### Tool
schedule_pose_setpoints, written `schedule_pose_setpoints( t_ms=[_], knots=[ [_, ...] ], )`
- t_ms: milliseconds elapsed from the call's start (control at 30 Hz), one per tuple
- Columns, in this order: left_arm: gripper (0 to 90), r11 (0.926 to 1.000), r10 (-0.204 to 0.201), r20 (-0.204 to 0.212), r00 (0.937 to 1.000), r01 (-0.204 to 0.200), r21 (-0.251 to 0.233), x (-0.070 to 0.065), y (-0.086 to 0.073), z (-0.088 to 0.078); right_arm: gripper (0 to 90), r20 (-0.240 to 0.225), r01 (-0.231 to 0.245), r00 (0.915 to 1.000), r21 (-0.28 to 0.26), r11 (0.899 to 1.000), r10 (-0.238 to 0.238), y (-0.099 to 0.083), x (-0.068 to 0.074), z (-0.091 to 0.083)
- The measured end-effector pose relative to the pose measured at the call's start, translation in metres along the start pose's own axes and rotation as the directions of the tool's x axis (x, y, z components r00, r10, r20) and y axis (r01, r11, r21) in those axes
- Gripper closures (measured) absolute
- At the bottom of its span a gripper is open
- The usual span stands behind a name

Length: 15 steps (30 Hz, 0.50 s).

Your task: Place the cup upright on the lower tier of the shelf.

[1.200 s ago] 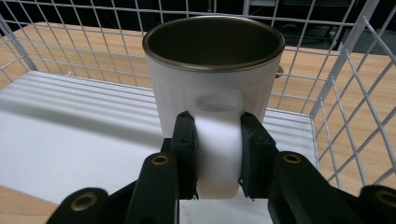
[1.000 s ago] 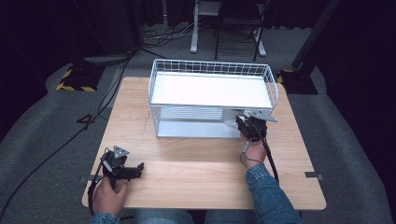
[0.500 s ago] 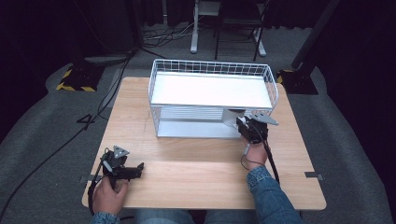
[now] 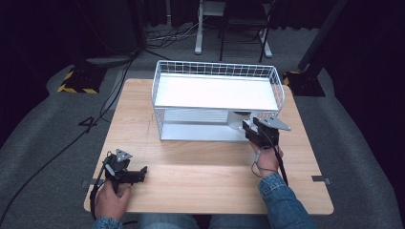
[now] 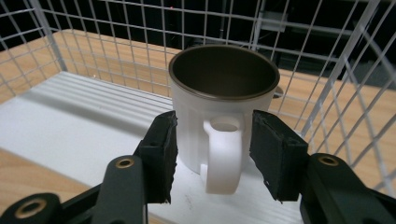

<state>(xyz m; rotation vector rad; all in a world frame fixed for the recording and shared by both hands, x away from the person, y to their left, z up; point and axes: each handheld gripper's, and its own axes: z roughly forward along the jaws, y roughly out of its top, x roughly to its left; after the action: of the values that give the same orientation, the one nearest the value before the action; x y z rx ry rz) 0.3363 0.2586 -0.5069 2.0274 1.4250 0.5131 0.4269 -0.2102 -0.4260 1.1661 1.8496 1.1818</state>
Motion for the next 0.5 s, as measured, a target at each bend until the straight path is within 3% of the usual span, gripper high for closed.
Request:
schedule_pose_setpoints(
  t_ms=[167,500],
  knots=[
    [0.3,1.0,0.0,0.0,1.0,0.0,0.0,0.0,0.0,0.0,50.2,-0.027,0.032,0.9991,0.006,0.999,-0.031,0.003,-0.001,-0.013],
    [0.3,1.0,0.0,0.0,1.0,0.0,0.0,0.0,0.0,0.0,48.1,-0.074,0.033,0.9967,0.012,0.999,-0.032,0.002,-0.011,-0.053]
  ],
)
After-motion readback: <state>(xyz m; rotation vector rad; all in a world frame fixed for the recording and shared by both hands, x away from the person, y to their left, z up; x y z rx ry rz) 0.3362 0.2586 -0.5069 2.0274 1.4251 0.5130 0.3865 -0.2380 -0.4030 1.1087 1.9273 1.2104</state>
